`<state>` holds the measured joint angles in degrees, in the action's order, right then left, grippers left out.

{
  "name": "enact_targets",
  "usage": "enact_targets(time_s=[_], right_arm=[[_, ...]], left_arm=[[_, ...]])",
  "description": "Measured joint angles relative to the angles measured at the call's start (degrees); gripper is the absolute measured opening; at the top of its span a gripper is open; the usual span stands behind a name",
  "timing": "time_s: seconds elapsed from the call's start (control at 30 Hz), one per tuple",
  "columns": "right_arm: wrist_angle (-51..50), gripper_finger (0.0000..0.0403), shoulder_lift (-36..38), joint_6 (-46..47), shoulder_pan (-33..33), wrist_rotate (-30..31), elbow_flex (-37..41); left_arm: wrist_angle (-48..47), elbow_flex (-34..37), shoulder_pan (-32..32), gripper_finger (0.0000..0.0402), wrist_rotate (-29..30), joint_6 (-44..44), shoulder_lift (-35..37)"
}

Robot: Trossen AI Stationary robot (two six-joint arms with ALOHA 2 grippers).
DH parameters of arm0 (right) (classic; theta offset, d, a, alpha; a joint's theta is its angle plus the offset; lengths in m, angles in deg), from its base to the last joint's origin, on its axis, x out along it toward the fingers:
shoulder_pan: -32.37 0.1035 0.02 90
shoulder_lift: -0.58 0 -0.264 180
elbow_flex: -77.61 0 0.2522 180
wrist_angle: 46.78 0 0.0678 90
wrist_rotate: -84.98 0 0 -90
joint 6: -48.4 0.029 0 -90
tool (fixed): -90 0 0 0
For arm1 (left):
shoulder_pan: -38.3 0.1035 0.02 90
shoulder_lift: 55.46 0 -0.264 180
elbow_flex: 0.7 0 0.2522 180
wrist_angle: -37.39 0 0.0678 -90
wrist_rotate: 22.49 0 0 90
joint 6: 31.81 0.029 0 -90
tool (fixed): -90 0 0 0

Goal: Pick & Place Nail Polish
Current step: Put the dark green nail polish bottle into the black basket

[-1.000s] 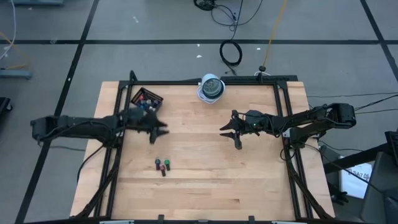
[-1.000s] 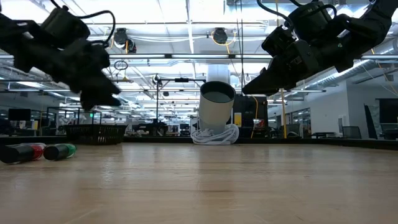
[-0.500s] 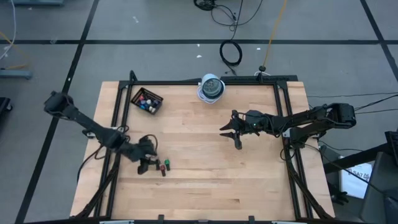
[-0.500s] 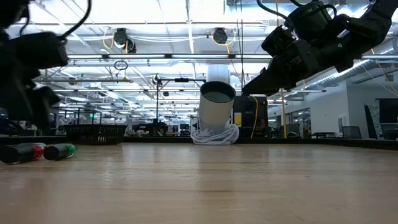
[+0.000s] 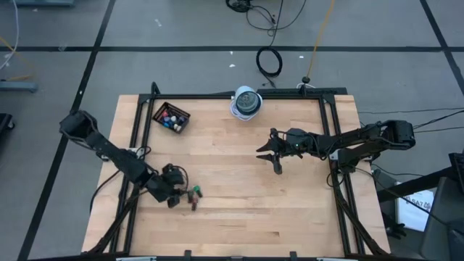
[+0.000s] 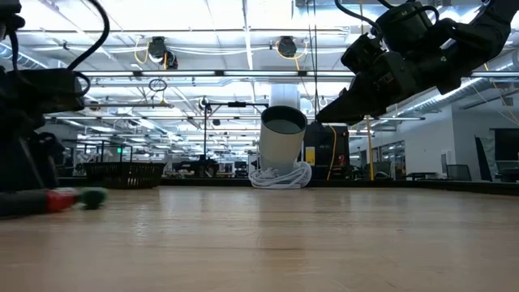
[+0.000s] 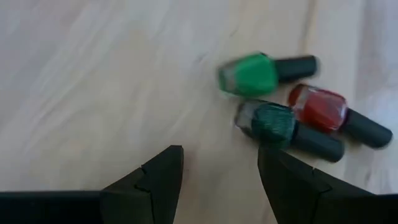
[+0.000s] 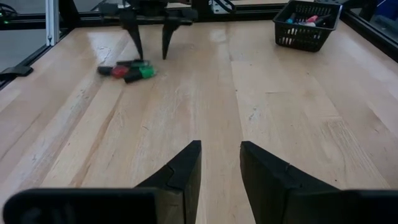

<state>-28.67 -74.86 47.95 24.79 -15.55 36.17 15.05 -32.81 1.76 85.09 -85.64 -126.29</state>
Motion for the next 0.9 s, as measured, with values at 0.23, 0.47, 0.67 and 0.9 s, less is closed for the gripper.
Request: enact_targets(time_s=[0.23,0.47,0.67,0.9], right_arm=[[0.06,0.01,0.0,0.38,2.95,0.08,0.0],[8.82,0.01,-4.14,2.83,13.5,9.54,-0.1],[4.68,0.01,-16.97,1.25,20.49,15.28,-12.19],[-11.21,0.0103,-33.56,-0.73,21.45,16.84,-33.31]], left_arm=[[10.8,0.09,1.58,0.0207,0.84,7.13,-4.66],[12.35,0.24,5.01,0.0207,2.05,13.2,-4.48],[12.54,0.24,8.83,0.0207,3.35,16.59,-4.48],[17.5,0.26,12.62,0.0207,6.28,19.05,-4.46]])
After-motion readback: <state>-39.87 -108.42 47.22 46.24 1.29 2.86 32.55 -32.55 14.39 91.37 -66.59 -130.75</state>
